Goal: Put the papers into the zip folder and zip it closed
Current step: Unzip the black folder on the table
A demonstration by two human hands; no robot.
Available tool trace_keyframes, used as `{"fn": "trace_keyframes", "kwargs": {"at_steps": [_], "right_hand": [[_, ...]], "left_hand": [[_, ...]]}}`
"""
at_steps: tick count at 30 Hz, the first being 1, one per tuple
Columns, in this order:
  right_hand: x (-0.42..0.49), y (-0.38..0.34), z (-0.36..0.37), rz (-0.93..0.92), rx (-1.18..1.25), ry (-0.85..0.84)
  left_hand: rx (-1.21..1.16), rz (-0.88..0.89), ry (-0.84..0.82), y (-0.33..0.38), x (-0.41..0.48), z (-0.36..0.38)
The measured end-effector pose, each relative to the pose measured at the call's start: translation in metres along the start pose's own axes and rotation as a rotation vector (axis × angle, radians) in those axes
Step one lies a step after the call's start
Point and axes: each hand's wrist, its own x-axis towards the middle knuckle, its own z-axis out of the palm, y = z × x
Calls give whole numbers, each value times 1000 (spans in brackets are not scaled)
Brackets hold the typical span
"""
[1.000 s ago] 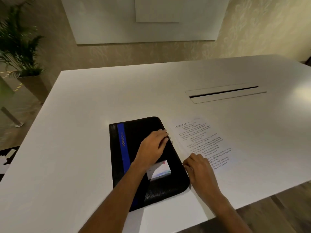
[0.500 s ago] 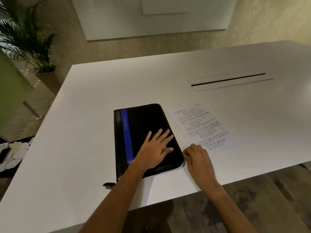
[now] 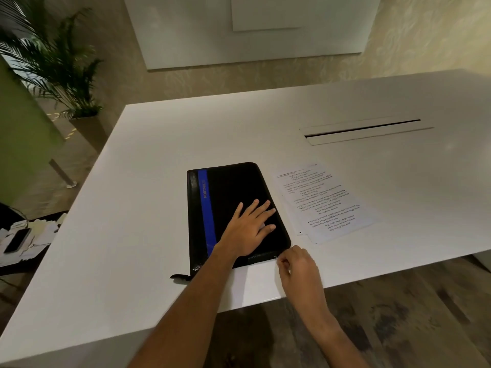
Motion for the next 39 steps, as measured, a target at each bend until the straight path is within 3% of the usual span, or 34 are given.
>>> {"fn": "trace_keyframes", "kwargs": {"at_steps": [10,14,16,19,22,29,39], "right_hand": [[-12,-29,13,39,76,16],[-12,-26,14,16,92,-18],[-13,-20,13,2,83,-7],[-13,-14,9,-20,75,14],[-14,-20,11,-52,46,16],[-21,-49,30,4,94,7],[-30,-60,37,29,147,59]], "left_hand": [[-35,-8,-17,4,1,-3],[-202,-21,-91,5,3,-21],[-276,5,-47,-4,-6,-38],[-109,-5,40,-41,-46,-55],[37,-115,-32,-86,-91,-54],[-191,-171,56,-91,-105,-36],[-202,-195,77,-90,-108,-35]]}}
